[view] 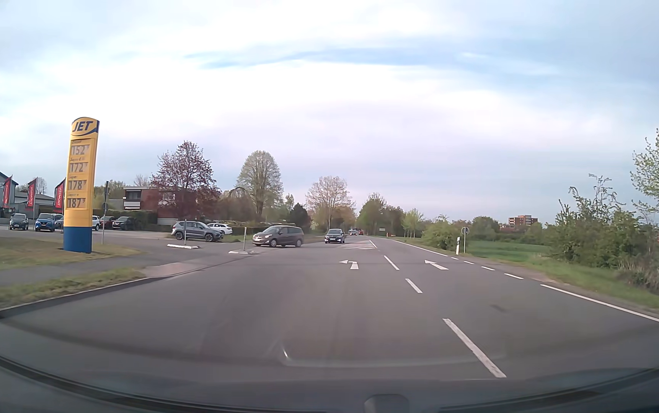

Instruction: Follow the waypoints while adhering to traffic rules and regulations

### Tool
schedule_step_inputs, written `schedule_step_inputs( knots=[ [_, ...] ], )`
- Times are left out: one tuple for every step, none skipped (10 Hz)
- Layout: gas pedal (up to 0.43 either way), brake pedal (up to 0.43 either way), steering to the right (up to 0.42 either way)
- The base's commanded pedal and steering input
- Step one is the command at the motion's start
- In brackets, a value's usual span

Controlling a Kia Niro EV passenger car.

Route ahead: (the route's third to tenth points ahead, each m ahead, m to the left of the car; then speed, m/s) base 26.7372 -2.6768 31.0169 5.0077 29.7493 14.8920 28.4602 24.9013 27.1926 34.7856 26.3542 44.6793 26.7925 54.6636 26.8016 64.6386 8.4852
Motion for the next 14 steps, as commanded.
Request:
schedule_step_inputs(
  knots=[
    [0.079,0.000,0.009],
    [0.067,0.000,0.012],
    [0.067,0.000,0.012],
    [0.067,0.000,0.012],
    [0.067,0.000,0.012],
    [0.067,0.000,0.012],
    [0.067,0.000,0.012],
    [0.067,0.000,0.012],
    [0.067,0.000,0.012],
    [0.067,0.000,0.012],
    [0.067,0.000,0.012],
    [0.067,0.000,0.012],
    [0.067,0.000,0.012],
    [0.067,0.000,0.012]
  ],
)
